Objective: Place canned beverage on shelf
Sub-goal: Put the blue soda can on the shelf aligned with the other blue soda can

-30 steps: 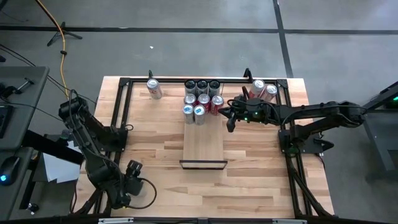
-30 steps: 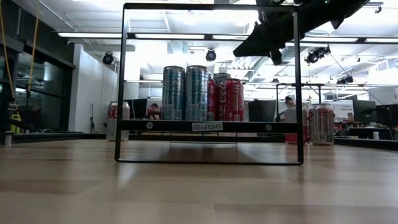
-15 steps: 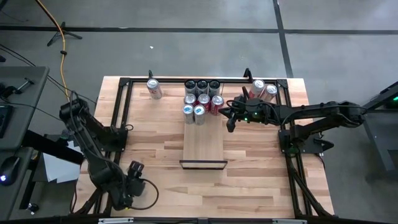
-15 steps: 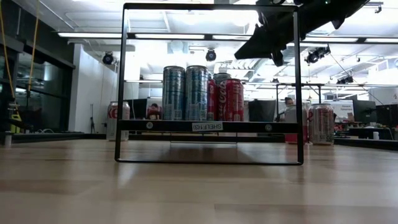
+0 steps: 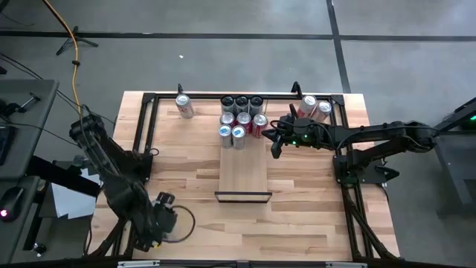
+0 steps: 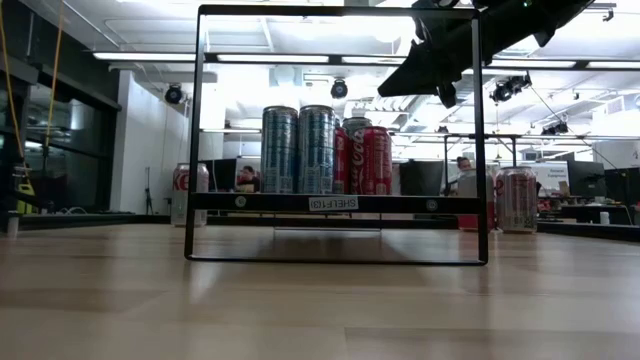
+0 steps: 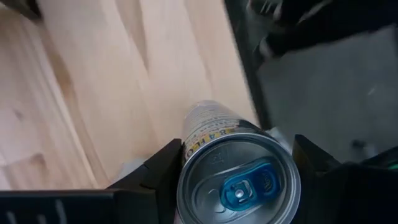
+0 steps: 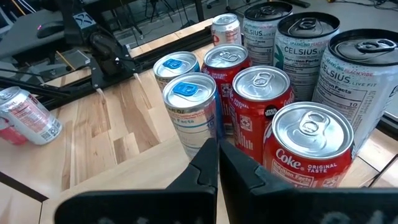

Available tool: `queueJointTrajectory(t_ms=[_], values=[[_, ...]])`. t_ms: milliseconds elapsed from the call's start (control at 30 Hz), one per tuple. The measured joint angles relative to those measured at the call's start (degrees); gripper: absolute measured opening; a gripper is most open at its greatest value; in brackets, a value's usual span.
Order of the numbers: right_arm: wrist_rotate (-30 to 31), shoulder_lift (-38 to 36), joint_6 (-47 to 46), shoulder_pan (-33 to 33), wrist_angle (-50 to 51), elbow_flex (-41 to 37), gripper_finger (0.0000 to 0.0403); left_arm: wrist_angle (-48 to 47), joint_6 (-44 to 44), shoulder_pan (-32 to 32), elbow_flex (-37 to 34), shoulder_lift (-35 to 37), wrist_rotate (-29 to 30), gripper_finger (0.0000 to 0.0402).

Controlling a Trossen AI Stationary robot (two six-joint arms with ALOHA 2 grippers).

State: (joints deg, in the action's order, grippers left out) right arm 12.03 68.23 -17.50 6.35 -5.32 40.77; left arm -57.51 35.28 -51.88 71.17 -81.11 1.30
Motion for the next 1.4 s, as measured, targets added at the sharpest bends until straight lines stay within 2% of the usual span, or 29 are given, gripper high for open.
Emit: queueJointTrajectory(t_ms=[100,200,400,567,700,900,1133,1267,1400], values=[[0.0,0.0,-0.4,0.0,0.0,0.0,0.0000,-4.2,0.0,3.1,5.8,3.4,0.4,0.0159],[0.0,0.0,-0.5,0.0,0.0,0.0,0.0000,-13.8,-2.4,8.2,13.5,4.8,3.6,0.0159],[0.0,0.0,-1.9,0.0,0.0,0.0,0.0000,-32.9,-19.4,24.8,29.3,1.0,11.5,0.0159],[-1.2,0.0,-7.0,0.0,-0.6,0.0,0.0000,-27.9,-30.8,40.0,35.8,-2.0,13.0,0.0159],[-3.7,0.0,-9.8,0.0,-1.5,0.0,0.0000,-26.4,-33.5,47.7,35.6,-6.0,8.8,0.0159],[-3.1,-0.4,-12.2,-1.1,-2.0,0.0,0.0000,-25.2,-35.9,49.0,34.5,-14.9,0.8,0.0159],[0.5,-4.6,-9.5,-3.1,1.9,0.0,0.0000,-18.4,-37.4,47.6,34.5,-21.7,3.0,0.0160],[4.1,-9.7,-9.5,-4.2,7.2,0.0,0.0000,-15.4,-37.4,47.8,34.5,-22.9,4.5,0.0161],[4.6,-14.5,-9.6,-5.2,13.1,0.0,0.0000,-13.0,-37.0,48.2,33.3,-22.5,4.5,0.0161]])
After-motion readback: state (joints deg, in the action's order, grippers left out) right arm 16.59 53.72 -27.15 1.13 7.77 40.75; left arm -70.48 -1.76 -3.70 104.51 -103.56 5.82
